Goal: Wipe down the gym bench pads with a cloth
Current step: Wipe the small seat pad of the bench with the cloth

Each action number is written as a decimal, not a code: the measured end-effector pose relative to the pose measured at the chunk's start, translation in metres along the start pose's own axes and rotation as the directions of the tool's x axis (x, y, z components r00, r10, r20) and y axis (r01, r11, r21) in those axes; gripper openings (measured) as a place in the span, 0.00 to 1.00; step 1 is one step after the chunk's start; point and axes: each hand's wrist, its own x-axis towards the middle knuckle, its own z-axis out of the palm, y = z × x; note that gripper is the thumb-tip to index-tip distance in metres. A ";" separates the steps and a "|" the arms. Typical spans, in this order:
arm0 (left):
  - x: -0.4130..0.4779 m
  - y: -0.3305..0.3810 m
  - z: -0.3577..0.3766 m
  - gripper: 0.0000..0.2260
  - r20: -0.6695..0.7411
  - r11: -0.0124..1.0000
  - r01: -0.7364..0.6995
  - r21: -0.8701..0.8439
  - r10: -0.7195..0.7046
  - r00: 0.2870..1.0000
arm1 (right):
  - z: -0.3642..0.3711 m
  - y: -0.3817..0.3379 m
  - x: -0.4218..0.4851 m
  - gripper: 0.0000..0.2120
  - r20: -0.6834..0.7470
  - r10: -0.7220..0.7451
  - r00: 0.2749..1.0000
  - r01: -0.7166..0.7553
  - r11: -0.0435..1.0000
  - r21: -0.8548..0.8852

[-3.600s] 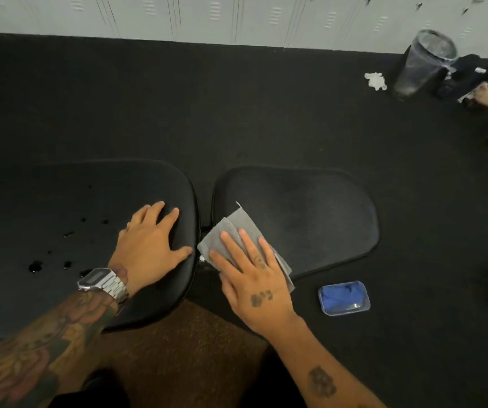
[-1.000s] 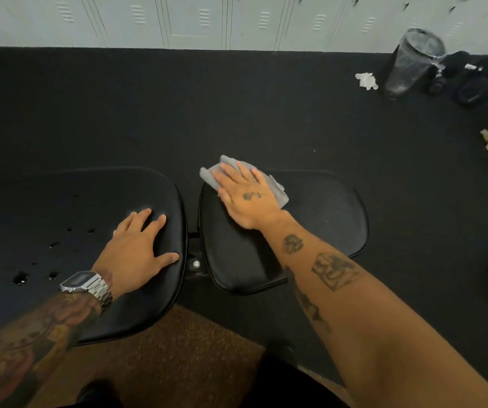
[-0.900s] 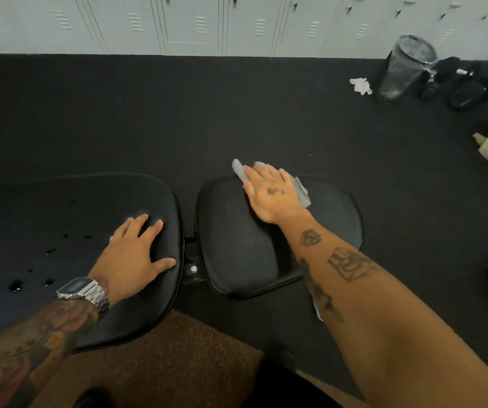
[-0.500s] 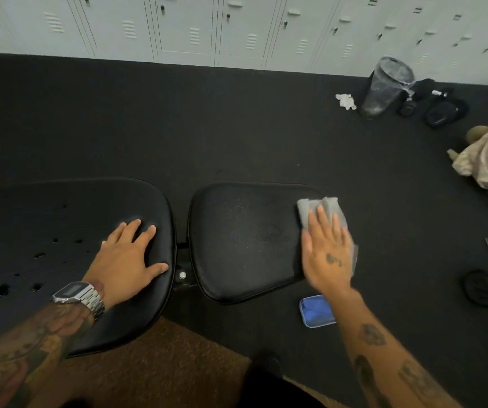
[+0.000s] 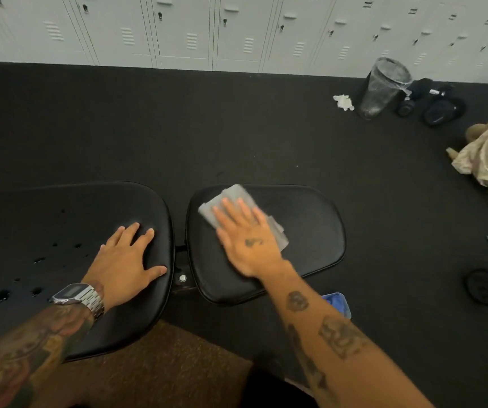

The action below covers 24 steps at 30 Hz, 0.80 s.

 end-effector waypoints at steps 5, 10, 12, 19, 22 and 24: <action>0.000 0.001 0.000 0.38 -0.003 1.000 -0.005 0.004 0.005 1.000 | -0.029 0.088 -0.007 0.26 0.018 0.357 0.934 -0.357 0.934 0.006; 0.000 0.000 0.000 0.38 -0.015 0.999 -0.015 0.037 0.016 1.000 | -0.020 0.082 -0.063 0.26 -0.071 0.549 0.833 -0.548 0.836 0.037; 0.000 0.000 0.001 0.37 -0.019 0.999 -0.017 0.037 0.017 1.000 | -0.008 0.045 -0.086 0.28 -0.108 0.508 0.854 -0.508 0.861 0.032; 0.001 -0.001 0.003 0.37 -0.014 1.000 -0.007 0.025 0.008 1.000 | 0.026 -0.070 -0.065 0.24 -0.041 0.033 0.999 -0.030 0.998 0.064; 0.002 0.000 0.004 0.38 -0.022 0.999 -0.007 0.039 0.008 1.000 | 0.022 -0.075 -0.014 0.26 0.050 -0.110 0.993 0.108 0.994 0.033; 0.002 0.001 0.003 0.38 -0.014 0.999 -0.010 0.044 0.010 1.000 | 0.015 -0.068 0.019 0.28 0.072 -0.132 0.989 0.130 0.991 0.028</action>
